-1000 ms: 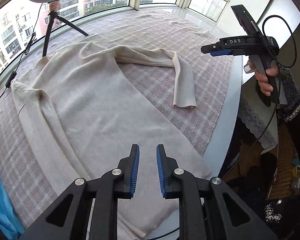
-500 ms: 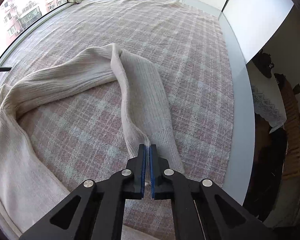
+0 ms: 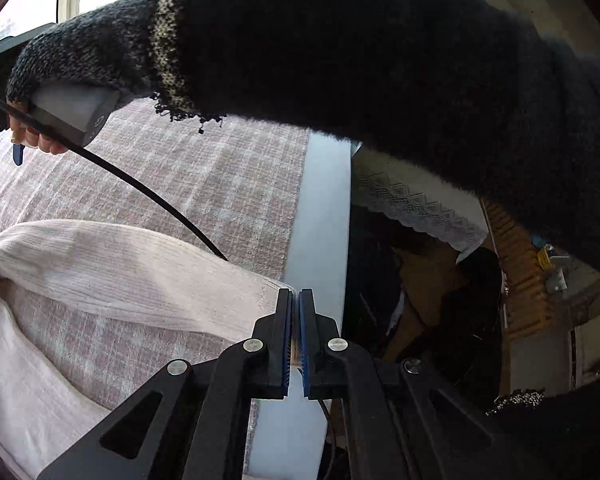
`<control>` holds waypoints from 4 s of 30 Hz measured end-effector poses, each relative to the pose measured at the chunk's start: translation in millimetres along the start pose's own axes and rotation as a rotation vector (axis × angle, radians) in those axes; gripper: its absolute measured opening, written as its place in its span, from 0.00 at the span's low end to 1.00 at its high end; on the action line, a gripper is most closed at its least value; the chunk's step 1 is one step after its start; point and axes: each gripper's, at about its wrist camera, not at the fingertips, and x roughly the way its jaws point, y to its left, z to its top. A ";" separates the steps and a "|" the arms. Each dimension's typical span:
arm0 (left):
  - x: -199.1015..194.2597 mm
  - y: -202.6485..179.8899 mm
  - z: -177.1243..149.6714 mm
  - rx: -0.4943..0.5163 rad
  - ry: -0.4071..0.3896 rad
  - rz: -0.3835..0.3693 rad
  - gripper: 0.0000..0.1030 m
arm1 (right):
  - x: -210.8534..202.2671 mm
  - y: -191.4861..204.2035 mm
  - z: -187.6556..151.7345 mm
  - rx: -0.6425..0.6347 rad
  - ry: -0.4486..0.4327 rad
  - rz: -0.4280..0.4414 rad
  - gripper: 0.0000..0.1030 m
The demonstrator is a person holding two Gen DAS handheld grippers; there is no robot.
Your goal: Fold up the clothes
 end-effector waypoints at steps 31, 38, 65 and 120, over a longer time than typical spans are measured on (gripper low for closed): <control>54.9 -22.1 13.3 0.011 0.121 -0.054 0.03 | 50.8 45.3 54.4 -0.233 0.100 -0.080 0.05; 53.4 -18.6 27.0 -0.061 0.108 -0.100 0.20 | 6.8 -9.8 18.8 -0.078 0.069 0.012 0.19; -28.4 225.8 12.9 -0.032 0.181 0.548 0.26 | -75.4 -41.4 -353.8 0.420 0.024 -0.049 0.32; 175.2 -22.4 124.1 0.083 0.118 0.148 0.30 | -217.1 -171.6 -270.7 0.466 -0.104 -0.197 0.26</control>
